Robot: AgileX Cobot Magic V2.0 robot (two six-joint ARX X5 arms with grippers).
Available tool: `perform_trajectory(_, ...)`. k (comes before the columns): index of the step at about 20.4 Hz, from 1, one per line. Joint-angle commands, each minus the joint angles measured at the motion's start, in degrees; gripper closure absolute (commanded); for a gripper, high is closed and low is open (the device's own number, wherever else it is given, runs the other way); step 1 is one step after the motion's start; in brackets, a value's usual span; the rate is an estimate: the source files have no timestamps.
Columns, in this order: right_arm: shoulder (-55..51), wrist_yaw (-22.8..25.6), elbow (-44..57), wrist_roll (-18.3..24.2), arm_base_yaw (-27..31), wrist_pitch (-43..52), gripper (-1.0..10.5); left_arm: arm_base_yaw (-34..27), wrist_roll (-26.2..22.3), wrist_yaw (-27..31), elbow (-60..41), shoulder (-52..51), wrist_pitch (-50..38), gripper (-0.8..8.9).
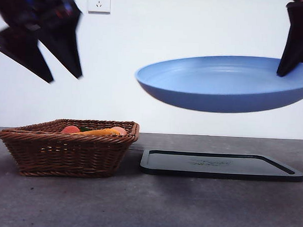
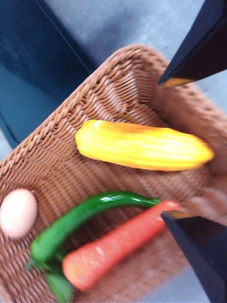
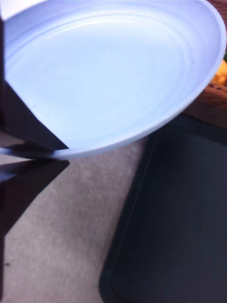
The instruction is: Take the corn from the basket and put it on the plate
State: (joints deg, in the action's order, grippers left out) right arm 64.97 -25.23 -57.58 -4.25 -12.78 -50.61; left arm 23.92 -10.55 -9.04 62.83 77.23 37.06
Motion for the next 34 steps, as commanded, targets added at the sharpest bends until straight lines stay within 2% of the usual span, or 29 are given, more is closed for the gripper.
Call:
perform_trajectory(1,0.07,-0.28,-1.4,0.68,0.46,0.2,9.5,1.14,-3.52,0.26,3.74,5.86,-0.7,3.88)
perform_trajectory(7,0.07,-0.31,-1.4,0.94,2.1,0.22,9.5,1.99,-5.31,0.2,7.85,15.78,-0.98,3.89)
perform_trajectory(21,0.07,-0.28,-1.4,1.68,2.1,1.31,9.5,2.95,-5.29,-0.92,7.85,25.9,-3.82,3.94)
perform_trajectory(29,0.07,-0.26,-1.4,1.7,2.1,1.53,9.5,4.22,-5.2,1.33,7.98,26.45,-3.63,6.1)
perform_trajectory(34,0.09,-0.26,-1.4,1.7,2.1,1.53,9.5,4.17,-4.83,2.03,11.06,25.73,0.09,6.21)
